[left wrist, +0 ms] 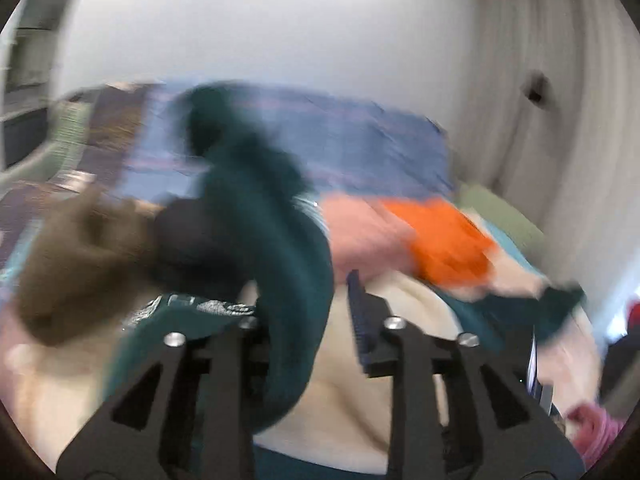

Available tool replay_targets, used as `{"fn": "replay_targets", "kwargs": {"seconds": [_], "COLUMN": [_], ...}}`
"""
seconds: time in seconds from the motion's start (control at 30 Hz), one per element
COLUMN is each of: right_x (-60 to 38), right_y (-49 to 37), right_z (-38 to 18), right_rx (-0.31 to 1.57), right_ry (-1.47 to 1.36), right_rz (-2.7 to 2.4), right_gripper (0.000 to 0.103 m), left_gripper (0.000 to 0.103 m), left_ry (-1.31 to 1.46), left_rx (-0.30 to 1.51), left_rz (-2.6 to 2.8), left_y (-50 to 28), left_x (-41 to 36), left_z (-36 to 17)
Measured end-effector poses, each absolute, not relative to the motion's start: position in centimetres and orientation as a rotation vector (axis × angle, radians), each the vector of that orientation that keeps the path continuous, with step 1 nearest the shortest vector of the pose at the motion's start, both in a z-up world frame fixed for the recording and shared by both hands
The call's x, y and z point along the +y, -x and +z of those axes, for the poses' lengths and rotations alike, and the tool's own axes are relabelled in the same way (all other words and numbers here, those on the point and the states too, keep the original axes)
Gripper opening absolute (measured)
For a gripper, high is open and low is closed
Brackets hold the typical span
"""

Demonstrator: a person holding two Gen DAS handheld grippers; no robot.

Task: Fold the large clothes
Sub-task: 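Grasp the ribbed cuff of the other teal sleeve with the right tool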

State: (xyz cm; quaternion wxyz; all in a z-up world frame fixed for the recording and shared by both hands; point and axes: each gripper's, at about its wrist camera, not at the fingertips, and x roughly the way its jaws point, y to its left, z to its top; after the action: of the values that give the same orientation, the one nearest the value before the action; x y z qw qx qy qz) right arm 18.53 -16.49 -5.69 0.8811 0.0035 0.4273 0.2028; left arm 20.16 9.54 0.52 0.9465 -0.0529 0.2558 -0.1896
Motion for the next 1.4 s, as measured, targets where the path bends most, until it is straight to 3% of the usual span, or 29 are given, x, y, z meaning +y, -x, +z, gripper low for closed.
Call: {"fn": "replay_targets", "kwargs": {"seconds": [0.03,0.1,0.3,0.67,0.9,0.93,0.97,1.03,1.2,1.27,1.4], "right_x": [-18.1,-20.9,-26.3,-24.7,-23.0,-22.6,-22.3,-21.6,-22.5,-23.1,-24.6], "right_y": [-17.9,-17.1,-17.5,-19.5,-20.9,-21.1,-21.2,-21.3,-19.3,-19.1,-21.0], "right_z": [-5.0,-3.9,-2.1,-3.0,-3.1,-3.2,-3.2,-2.3,5.8,7.0,2.0], "right_rx": [0.889,0.878,0.883,0.94,1.011,1.01,1.0,0.958,0.658,0.619,0.754], "right_ry": [-0.042,-0.087,-0.277,-0.451,-0.439,-0.431,-0.417,-0.372,-0.274,-0.215,-0.102], "right_rz": [0.415,0.388,0.424,0.48,0.471,0.465,0.462,0.442,0.429,0.363,0.203], "right_gripper": [0.085,0.085,0.085,0.085,0.084,0.075,0.046,0.007,0.004,0.003,0.002], "left_gripper": [0.036,0.054,0.066,0.081,0.081,0.081,0.081,0.081,0.081,0.081,0.082], "left_ry": [0.091,0.04,-0.017,-0.079,0.004,0.041,0.052,0.052,0.051,0.071,0.109], "left_rx": [0.555,0.618,0.654,0.606,0.714,0.737,0.747,0.792,0.861,0.882,0.869], "left_rz": [-0.419,-0.466,-0.424,-0.163,0.081,0.067,0.069,0.12,0.245,0.264,0.235], "left_y": [-20.0,-19.3,-17.7,-11.6,-13.1,-13.7,-14.1,-15.4,-17.4,-17.3,-16.7], "left_x": [7.8,4.9,4.6,11.4,19.4,20.1,20.4,21.1,22.5,23.3,23.8], "left_z": [-0.5,-2.8,-6.3,-6.7,-8.6,-8.9,-9.1,-9.8,-11.2,-12.0,-12.0]}}
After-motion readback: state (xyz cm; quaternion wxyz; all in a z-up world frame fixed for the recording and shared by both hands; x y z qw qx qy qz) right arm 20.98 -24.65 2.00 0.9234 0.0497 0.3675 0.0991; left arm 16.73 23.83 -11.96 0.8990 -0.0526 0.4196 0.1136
